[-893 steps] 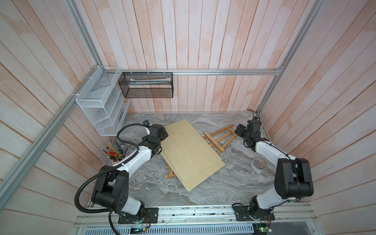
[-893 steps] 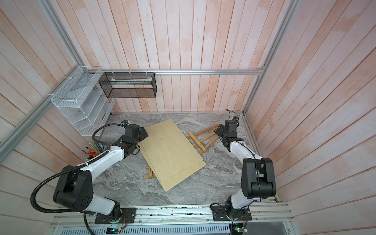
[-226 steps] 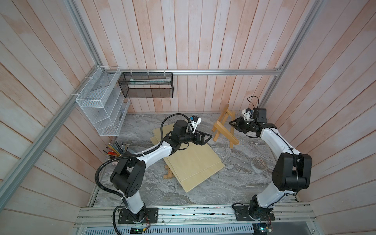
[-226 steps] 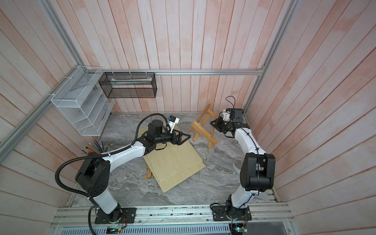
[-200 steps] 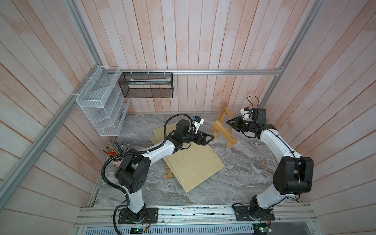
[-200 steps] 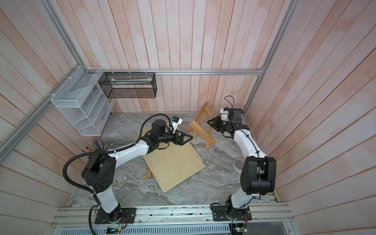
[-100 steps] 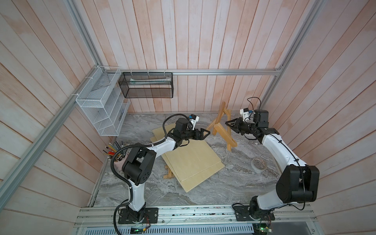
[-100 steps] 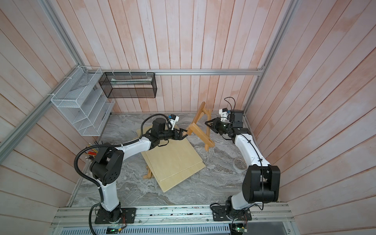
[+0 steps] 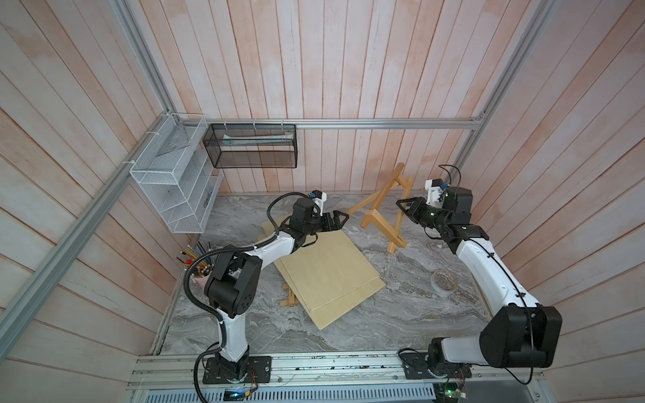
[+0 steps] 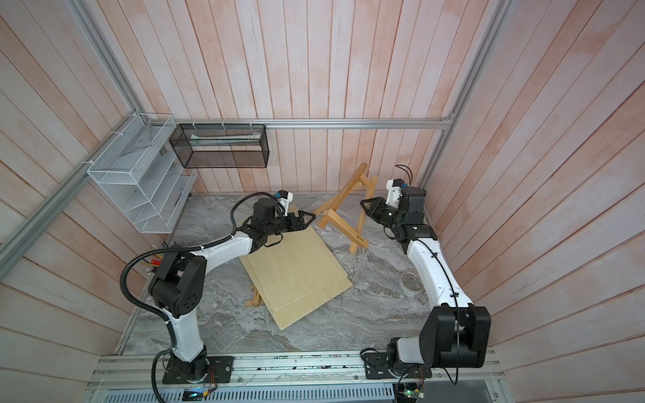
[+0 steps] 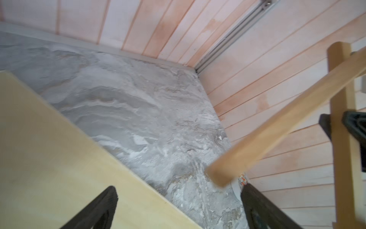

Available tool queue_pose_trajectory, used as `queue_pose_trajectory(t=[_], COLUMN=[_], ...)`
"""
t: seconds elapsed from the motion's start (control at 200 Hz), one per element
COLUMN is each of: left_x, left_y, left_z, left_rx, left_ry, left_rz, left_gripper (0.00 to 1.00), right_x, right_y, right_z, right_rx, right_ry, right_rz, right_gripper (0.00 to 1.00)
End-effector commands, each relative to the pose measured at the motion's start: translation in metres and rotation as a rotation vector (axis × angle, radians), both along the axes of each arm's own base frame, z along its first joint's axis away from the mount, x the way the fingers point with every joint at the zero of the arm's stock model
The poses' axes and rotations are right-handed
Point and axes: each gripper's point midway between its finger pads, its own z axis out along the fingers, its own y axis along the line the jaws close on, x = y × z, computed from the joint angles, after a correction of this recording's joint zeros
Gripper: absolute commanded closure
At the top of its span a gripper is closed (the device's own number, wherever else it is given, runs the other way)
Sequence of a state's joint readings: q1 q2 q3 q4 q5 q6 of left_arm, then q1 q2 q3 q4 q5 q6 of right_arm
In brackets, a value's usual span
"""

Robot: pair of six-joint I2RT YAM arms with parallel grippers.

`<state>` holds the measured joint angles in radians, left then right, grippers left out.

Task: Assemble the easel
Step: Unfold the easel, then place the easel at the corner of the board.

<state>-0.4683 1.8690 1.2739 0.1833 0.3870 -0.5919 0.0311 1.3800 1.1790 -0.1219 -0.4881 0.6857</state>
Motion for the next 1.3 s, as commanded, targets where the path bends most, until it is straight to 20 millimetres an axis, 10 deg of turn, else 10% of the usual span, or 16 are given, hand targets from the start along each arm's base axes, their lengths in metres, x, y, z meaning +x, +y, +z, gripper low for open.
queue_pose_trajectory(t=[0.0, 0.435, 1.295], left_x=[0.001, -0.041, -0.029], left_y=[0.056, 0.158, 0.161], left_z=[-0.007, -0.059, -0.049], left_rx=[0.085, 0.186, 0.201], left_ry=[0.07, 0.36, 0.353], left_rz=[0.221, 0.54, 0.554], left_gripper=[0.0, 0.0, 0.0], right_x=[0.021, 0.054, 0.103], right_y=[-0.044, -0.153, -0.124], right_z=[0.053, -0.006, -0.141], right_rx=[-0.101, -0.765, -0.889], right_ry=[-0.198, -0.216, -0.005], right_rz=[-0.253, -0.895, -0.9], right_gripper=[1.0, 1.0, 1.0])
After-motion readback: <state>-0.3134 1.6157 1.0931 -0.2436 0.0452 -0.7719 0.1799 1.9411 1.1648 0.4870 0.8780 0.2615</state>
